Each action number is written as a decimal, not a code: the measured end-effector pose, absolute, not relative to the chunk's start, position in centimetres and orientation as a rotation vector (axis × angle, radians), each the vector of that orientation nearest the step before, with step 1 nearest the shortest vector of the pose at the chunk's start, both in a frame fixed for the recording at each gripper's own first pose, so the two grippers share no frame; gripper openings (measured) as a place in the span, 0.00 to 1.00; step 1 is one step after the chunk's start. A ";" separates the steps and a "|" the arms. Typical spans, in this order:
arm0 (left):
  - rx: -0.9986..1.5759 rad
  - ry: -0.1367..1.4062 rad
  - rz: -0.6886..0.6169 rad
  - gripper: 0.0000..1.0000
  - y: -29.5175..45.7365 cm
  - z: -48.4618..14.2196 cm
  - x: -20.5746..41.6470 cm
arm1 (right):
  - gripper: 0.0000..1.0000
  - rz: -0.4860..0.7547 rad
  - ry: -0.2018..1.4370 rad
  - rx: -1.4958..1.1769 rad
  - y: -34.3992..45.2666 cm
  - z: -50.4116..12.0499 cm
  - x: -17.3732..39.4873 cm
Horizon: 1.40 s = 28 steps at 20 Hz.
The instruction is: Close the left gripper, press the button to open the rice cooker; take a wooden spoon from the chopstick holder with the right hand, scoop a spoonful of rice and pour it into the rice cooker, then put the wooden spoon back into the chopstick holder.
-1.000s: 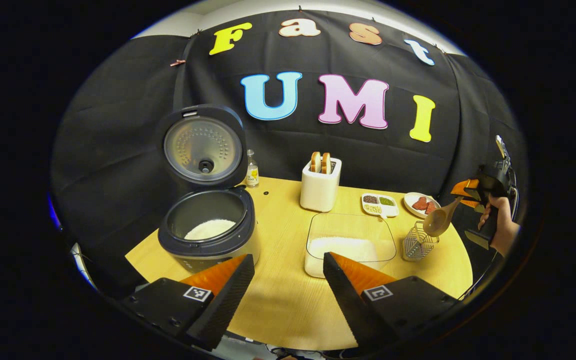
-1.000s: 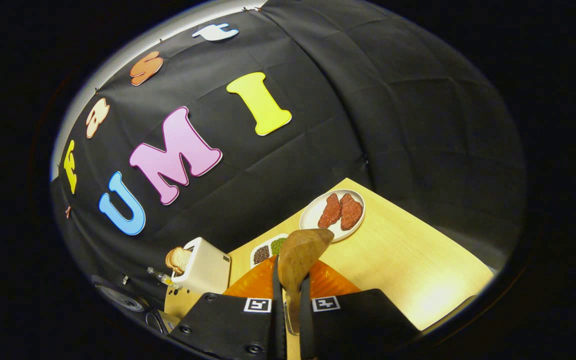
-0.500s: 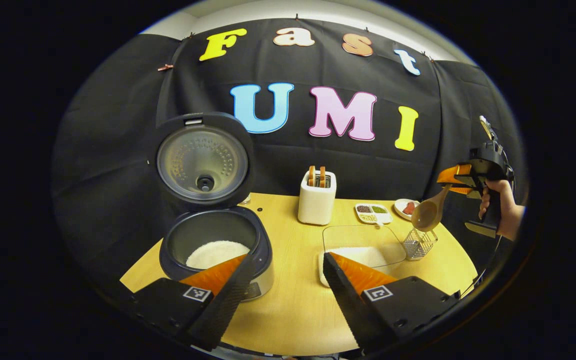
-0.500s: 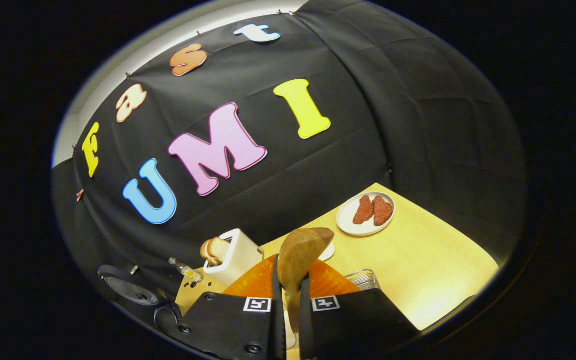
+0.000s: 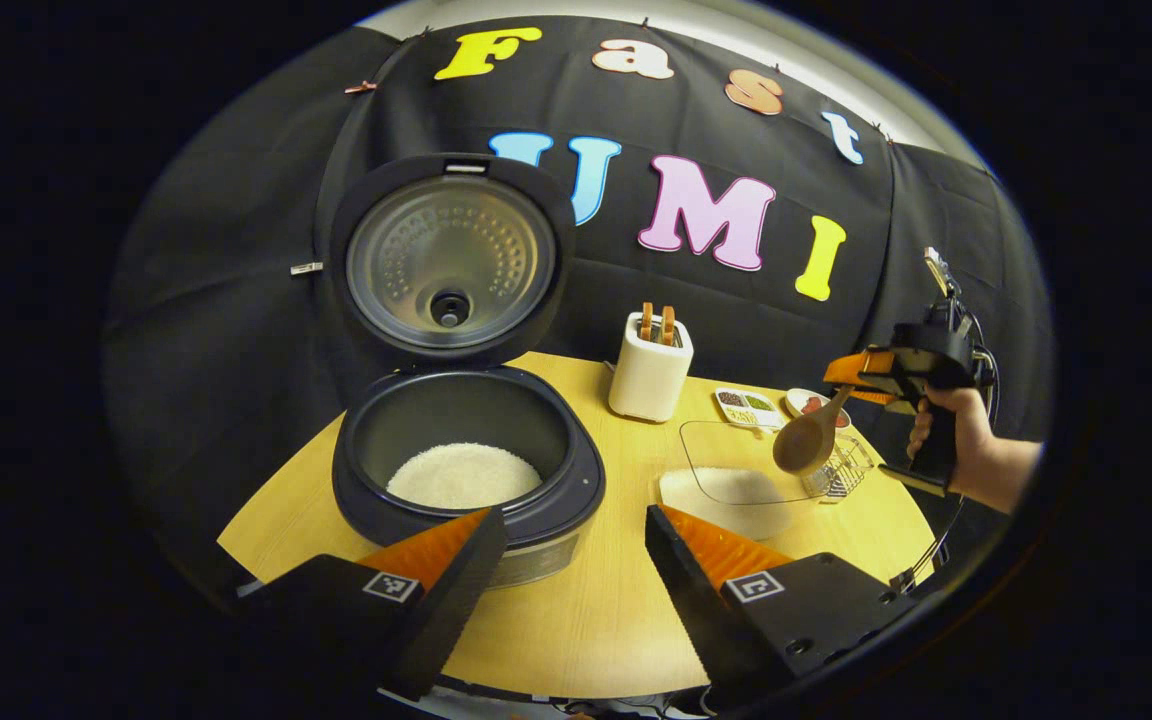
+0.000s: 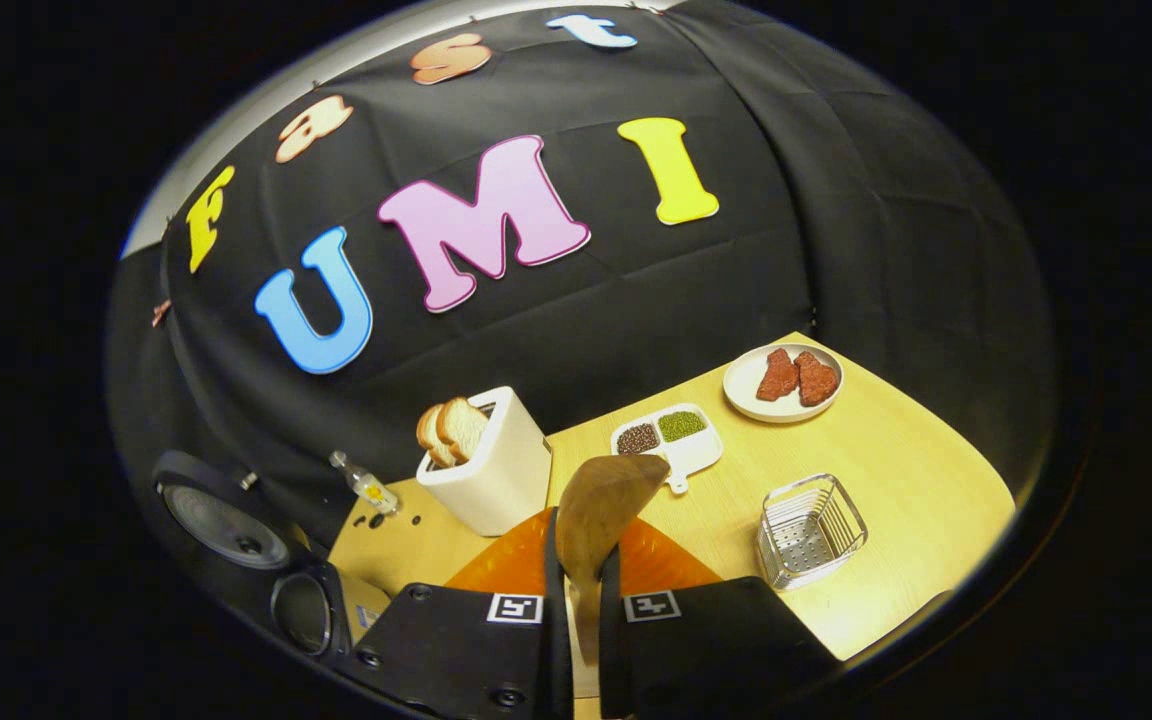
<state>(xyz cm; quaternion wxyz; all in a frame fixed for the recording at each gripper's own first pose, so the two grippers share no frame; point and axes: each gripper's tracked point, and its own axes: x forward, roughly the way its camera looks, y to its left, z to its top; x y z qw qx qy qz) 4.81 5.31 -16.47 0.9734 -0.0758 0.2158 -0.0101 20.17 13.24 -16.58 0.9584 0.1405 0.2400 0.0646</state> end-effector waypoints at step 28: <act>-0.247 0.481 0.018 0.96 7.7 -20.0 1.2 | 0.15 0.137 0.699 0.505 22.6 -25.4 15.1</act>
